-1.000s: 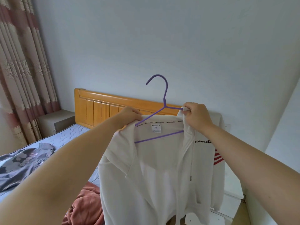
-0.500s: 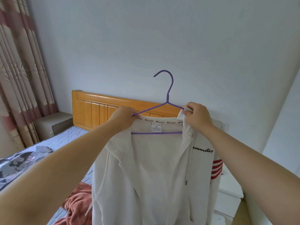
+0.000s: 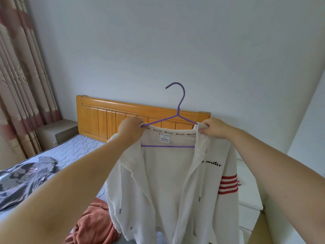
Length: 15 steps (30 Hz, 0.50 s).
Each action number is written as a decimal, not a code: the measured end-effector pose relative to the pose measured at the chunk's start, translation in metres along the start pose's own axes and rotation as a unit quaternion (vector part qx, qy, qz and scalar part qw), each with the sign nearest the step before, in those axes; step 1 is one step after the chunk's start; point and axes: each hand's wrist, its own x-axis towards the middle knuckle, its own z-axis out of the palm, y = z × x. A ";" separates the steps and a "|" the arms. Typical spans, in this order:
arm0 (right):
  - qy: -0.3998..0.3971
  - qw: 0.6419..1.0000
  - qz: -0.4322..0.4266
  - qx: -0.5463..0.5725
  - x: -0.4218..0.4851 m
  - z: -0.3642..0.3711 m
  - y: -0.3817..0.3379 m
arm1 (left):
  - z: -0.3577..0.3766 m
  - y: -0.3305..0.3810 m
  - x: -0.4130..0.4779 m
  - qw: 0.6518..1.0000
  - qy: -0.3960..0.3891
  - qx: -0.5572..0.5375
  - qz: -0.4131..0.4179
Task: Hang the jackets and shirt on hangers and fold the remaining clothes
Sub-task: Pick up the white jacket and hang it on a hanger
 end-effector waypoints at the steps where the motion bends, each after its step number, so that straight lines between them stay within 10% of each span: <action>1: 0.041 0.999 0.013 0.005 0.003 0.003 0.001 | 0.001 0.001 0.001 1.000 0.005 -0.008 -0.002; 6: 0.218 0.975 0.035 0.028 0.011 0.002 0.002 | -0.018 -0.007 0.012 0.964 -0.103 -0.244 0.017; 10: 0.250 0.968 0.023 0.013 0.009 -0.005 0.002 | -0.030 -0.026 0.013 0.960 -0.262 -0.063 0.081; 15: 0.269 0.963 0.021 0.009 0.006 -0.002 0.001 | -0.016 -0.016 0.000 0.972 -0.210 0.012 0.100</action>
